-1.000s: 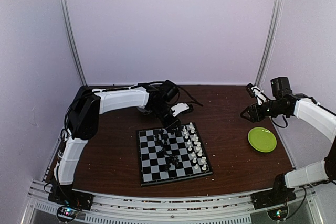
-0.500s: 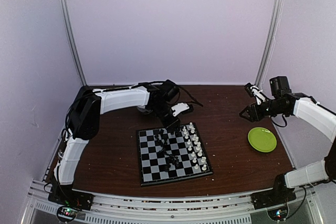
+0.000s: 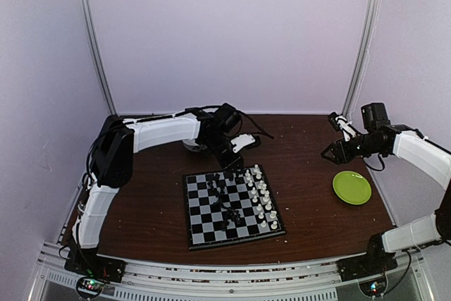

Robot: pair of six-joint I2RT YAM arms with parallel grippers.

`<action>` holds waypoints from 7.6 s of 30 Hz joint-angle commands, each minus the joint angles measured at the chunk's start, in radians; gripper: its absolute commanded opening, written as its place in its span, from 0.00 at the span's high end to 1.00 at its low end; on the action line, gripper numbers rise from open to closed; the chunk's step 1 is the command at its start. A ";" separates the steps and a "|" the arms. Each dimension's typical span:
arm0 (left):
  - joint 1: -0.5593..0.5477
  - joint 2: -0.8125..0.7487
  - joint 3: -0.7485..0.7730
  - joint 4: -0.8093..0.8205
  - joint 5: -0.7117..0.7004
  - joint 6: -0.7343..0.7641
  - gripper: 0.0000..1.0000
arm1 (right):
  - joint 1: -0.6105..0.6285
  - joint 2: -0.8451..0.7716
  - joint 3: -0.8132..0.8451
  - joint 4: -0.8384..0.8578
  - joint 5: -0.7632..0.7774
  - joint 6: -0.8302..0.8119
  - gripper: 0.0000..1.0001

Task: Set up the chess pieces on the board
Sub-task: Pick up the rook from the chess pile, then place the rook at h8, then pick up the king from the chess pile.

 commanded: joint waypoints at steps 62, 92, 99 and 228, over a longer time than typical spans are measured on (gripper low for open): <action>0.105 -0.418 -0.361 -0.013 -0.190 -0.032 1.00 | 0.021 0.015 0.030 -0.025 0.026 -0.025 0.47; 0.157 -0.353 -0.488 0.013 -0.233 -0.067 0.99 | 0.023 0.044 0.032 -0.033 0.012 -0.032 0.47; 0.158 -0.330 -0.479 0.011 -0.221 -0.068 0.97 | 0.025 0.049 0.033 -0.034 0.012 -0.036 0.47; -0.277 -0.595 -0.795 0.030 -0.282 -0.184 0.91 | 0.045 0.040 0.027 -0.040 0.016 -0.042 0.47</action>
